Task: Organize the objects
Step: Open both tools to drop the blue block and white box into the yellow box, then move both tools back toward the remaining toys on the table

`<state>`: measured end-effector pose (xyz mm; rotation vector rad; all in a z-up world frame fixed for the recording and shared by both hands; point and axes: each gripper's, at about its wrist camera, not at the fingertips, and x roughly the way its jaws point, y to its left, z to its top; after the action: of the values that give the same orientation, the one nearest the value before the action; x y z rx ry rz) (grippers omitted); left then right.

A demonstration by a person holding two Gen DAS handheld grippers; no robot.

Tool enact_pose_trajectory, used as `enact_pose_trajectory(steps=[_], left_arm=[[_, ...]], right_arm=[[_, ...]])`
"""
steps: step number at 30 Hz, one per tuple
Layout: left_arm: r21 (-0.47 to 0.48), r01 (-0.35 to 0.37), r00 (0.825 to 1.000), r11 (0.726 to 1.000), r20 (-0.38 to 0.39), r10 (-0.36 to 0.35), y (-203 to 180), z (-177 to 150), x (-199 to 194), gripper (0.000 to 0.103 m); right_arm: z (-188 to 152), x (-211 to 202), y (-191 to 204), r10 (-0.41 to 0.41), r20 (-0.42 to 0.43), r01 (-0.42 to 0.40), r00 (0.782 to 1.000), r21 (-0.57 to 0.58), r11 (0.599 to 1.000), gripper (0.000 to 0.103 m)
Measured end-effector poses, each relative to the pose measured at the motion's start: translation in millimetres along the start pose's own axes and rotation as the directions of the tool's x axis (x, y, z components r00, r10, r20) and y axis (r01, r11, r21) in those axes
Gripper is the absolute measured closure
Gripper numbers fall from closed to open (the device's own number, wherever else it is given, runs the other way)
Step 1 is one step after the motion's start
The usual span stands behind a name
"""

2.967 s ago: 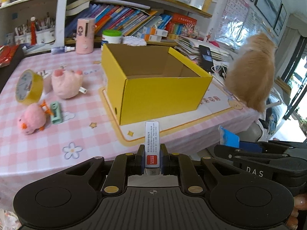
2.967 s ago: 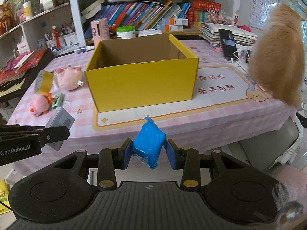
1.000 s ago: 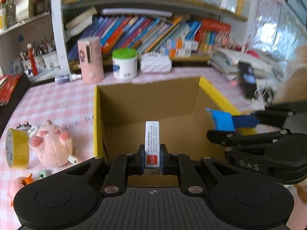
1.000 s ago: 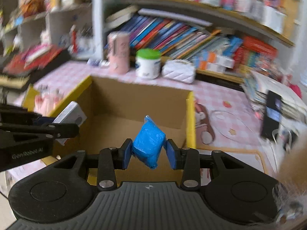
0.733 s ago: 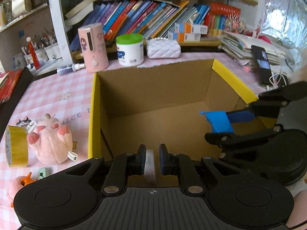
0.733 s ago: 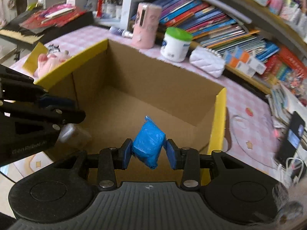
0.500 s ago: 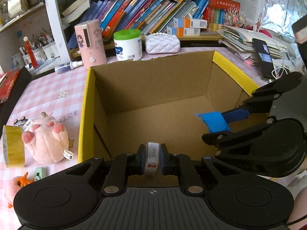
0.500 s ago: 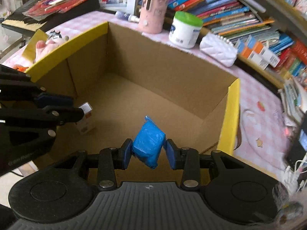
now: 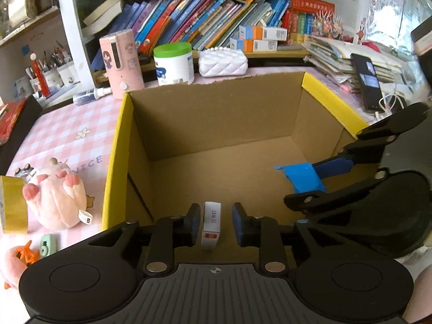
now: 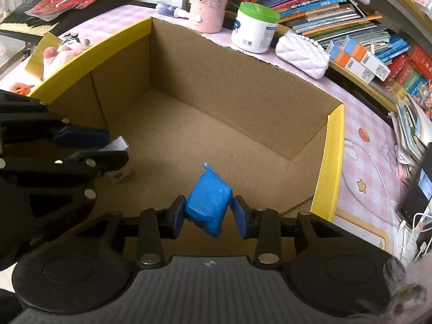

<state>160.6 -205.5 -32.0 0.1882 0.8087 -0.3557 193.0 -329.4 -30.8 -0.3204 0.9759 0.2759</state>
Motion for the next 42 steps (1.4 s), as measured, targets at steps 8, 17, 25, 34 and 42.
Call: enact_pose_trajectory(steps=[8,17,25,34,42], left_arm=[[-0.073,-0.056,0.990,0.996,0.123,0.065,16,-5,-46,0.040],[-0.117,0.029,0.967,0.993,0.256,0.002,29,-19,-103,0.016],[-0.105,0.022,0.961,0.994,0.276,0.008,46,-57,-133,0.015],[-0.103,-0.018,0.981,0.995,0.192,0.038,81,-100,-152,0.014],[-0.143,-0.035,0.995,0.989,0.089,0.048,121,-136,-162,0.014]], right_arm=[[-4,-20,4,-0.015,0.070,0.010,0.997,0.067,0.998,0.042],[-23,-87,20,-0.160,0.249,0.090,0.955,0.272,0.958,0.022],[-64,-126,66,-0.309,0.277,0.170,0.910,0.432,0.886,0.022],[-85,-128,135,-0.335,0.205,0.212,0.920,0.457,0.864,0.022],[-88,-117,188,-0.269,0.127,0.183,0.955,0.461,0.868,0.022]])
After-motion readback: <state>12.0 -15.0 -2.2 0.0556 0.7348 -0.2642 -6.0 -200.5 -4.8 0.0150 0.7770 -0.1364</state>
